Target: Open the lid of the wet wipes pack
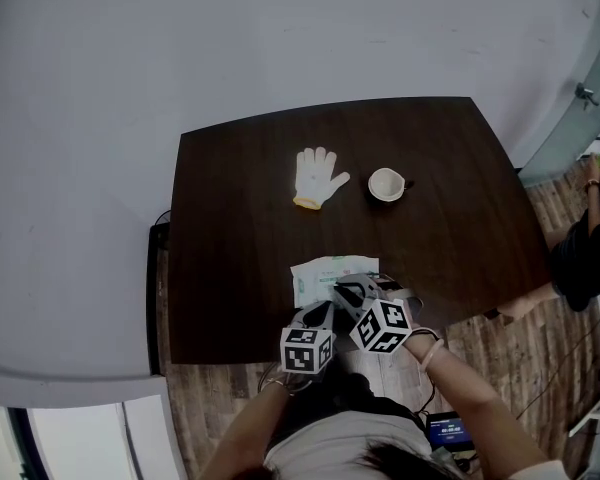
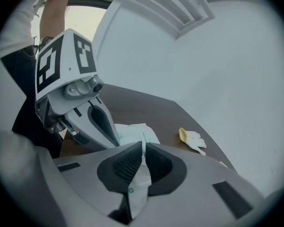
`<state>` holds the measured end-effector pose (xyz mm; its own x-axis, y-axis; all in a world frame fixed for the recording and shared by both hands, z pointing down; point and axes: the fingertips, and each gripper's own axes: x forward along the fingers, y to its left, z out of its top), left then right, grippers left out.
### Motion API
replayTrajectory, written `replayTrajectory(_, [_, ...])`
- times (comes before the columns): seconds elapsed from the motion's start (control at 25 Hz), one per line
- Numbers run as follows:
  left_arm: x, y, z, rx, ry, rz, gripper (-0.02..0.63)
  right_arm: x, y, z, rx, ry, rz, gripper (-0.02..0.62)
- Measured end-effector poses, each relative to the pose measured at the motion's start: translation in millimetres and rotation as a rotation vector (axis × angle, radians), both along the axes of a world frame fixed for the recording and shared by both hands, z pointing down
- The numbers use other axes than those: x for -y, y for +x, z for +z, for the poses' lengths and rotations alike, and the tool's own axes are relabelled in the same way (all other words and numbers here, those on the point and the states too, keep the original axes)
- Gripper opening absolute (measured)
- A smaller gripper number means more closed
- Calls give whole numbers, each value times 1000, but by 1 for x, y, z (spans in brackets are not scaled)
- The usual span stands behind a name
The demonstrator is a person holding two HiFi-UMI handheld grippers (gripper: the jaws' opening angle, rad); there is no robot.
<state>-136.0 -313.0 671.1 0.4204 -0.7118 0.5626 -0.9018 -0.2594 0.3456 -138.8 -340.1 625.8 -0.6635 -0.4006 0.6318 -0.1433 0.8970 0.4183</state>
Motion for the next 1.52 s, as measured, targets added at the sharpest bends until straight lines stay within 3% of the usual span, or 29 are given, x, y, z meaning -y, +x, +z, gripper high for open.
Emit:
replayTrajectory(0.28, [-1, 0, 0, -11, -6, -2, 14, 1, 1, -4, 25, -24, 1, 34])
replayTrajectory(0.56, [0, 0, 1, -20, -11, 2, 14, 31, -3, -23, 97, 2, 73, 32])
replayTrajectory(0.88, [1, -1, 0, -32, -18, 18, 14, 67, -12, -24, 114, -11, 126, 40])
replayTrajectory(1.08, [1, 0, 0, 25, 17, 39, 14, 85, -14, -16, 145, -56, 154, 46])
replayTrajectory(1.28, [2, -1, -1, -13, 1, 53, 14, 98, -17, -8, 143, -75, 162, 49])
replayTrajectory(1.52, [3, -1, -2, -4, 5, 51, 14, 110, -19, 5, 142, -140, 191, 54])
